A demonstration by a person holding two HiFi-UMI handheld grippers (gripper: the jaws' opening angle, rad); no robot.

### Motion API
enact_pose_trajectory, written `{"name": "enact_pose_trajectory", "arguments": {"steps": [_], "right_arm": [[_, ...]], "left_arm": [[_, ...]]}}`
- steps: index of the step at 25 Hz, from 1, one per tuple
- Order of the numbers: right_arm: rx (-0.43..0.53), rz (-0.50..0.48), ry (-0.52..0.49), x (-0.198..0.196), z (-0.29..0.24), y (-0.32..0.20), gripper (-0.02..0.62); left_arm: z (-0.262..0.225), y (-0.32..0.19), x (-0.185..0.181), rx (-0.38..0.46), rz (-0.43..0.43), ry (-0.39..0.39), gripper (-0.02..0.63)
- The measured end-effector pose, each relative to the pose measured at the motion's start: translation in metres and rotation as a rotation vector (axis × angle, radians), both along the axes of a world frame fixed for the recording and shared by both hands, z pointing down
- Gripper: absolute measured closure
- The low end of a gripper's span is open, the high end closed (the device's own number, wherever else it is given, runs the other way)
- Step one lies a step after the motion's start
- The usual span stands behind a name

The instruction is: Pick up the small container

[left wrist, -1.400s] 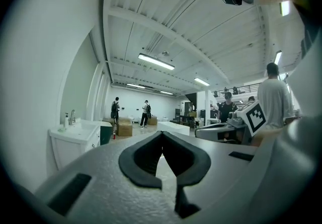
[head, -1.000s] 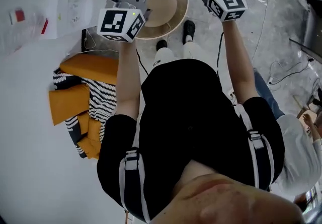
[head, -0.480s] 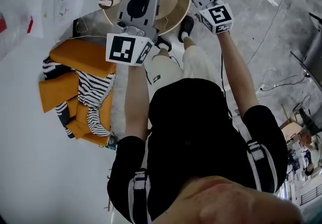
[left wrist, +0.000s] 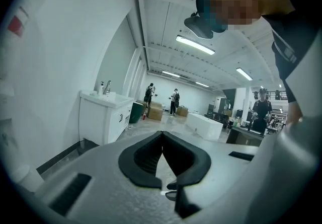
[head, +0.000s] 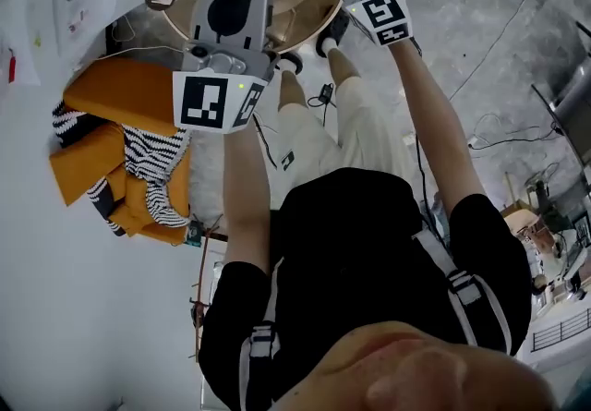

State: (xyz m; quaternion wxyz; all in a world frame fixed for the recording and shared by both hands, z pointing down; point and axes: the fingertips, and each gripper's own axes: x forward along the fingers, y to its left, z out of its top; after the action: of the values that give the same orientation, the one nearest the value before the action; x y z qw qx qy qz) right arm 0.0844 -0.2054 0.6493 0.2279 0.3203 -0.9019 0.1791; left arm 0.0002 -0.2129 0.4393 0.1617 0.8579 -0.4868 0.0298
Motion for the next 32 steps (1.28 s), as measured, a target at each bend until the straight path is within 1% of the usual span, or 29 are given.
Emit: {"name": "enact_pose_trajectory", "arguments": {"steps": [4,7,9,15,18,25,28,32], "right_arm": [[-0.035,-0.035,0.031,-0.01,0.047,0.002,0.454],[-0.038,-0.065,0.064,-0.015,0.078,0.003,0.433],[-0.043,-0.072,0.085,-0.016,0.099,0.001,0.431],[-0.049,-0.112,0.142,-0.021,0.146,0.008,0.42],[-0.061,-0.104,0.161,-0.022,0.169,0.009,0.42],[-0.03,-0.113,0.203,-0.026,0.196,0.003,0.419],[-0.029,-0.108,0.206,-0.028,0.201,0.002,0.431],[-0.016,-0.117,0.213,-0.03,0.203,0.001,0.449]], "left_arm": [[0.038,-0.004,-0.003,-0.024,-0.006,-0.01,0.588],[0.065,-0.01,-0.003,-0.039,-0.01,-0.017,0.588],[0.081,-0.013,-0.001,-0.052,-0.009,-0.021,0.588],[0.11,-0.011,0.002,-0.089,0.008,-0.04,0.588],[0.123,-0.011,0.001,-0.108,-0.001,-0.04,0.588],[0.138,-0.005,-0.002,-0.126,0.003,-0.052,0.588],[0.142,-0.002,-0.004,-0.138,0.0,-0.05,0.588],[0.142,0.002,-0.006,-0.134,-0.006,-0.046,0.588]]}}
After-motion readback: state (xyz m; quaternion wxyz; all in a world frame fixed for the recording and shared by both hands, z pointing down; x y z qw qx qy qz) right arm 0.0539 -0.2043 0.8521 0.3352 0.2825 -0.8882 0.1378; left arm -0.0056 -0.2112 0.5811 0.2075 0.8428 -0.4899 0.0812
